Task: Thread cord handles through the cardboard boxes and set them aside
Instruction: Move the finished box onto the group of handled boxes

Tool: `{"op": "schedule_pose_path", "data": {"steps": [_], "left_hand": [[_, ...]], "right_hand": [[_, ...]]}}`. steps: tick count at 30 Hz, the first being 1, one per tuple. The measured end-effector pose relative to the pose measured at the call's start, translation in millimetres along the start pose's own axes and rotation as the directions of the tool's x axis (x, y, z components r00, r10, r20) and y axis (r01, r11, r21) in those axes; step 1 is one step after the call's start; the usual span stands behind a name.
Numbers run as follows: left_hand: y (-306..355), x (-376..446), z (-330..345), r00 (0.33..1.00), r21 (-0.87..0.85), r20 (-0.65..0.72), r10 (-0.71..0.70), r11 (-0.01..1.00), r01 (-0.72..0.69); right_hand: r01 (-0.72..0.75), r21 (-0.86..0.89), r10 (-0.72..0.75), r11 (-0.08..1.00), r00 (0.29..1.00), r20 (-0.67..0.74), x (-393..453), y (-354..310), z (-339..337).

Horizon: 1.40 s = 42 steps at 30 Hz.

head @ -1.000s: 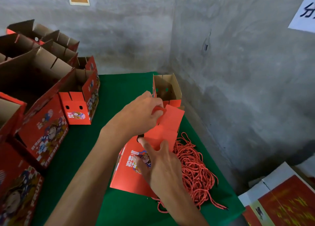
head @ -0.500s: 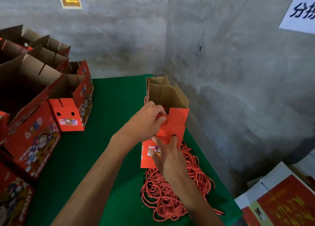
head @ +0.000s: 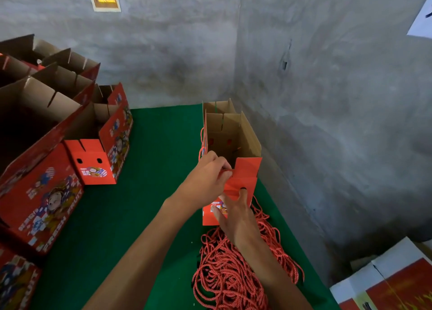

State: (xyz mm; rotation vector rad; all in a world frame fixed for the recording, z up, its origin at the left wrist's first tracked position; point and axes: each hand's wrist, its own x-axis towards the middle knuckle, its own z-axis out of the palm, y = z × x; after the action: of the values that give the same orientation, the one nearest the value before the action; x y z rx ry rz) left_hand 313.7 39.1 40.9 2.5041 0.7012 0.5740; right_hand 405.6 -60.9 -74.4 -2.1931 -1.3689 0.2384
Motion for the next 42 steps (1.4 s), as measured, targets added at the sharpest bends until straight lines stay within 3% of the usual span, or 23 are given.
{"op": "schedule_pose_path", "data": {"steps": [7,16,26,33,36,39,42], "left_hand": [[-31,37,25,0.996,-0.111,-0.060,-0.061,0.992,0.054],[-50,34,58,0.985,-0.150,-0.110,-0.133,0.982,0.116],[-65,41,66,0.962,-0.280,-0.163,-0.219,0.945,0.167],[-99,33,50,0.942,-0.264,-0.199,-0.269,0.941,0.212],[-121,16,39,0.921,-0.231,-0.188,-0.341,0.927,0.296],[-137,1,23,0.898,-0.215,-0.196,-0.394,0.911,0.352],[-147,-13,6,0.875,-0.206,-0.238,-0.423,0.902,0.380]], "right_hand": [[-0.016,-0.057,0.019,0.998,0.998,0.052,57,26,1],[0.004,-0.012,-0.003,1.000,0.997,0.082,62,45,28],[0.029,0.167,-0.047,0.986,0.993,0.106,103,64,60],[-0.138,0.089,0.110,0.986,0.959,0.261,178,72,53],[-0.248,0.172,0.194,0.953,0.940,0.280,200,65,50],[-0.276,0.353,0.281,0.894,0.959,0.036,202,53,55],[-0.274,0.358,0.321,0.892,0.944,-0.079,182,30,66]]}}
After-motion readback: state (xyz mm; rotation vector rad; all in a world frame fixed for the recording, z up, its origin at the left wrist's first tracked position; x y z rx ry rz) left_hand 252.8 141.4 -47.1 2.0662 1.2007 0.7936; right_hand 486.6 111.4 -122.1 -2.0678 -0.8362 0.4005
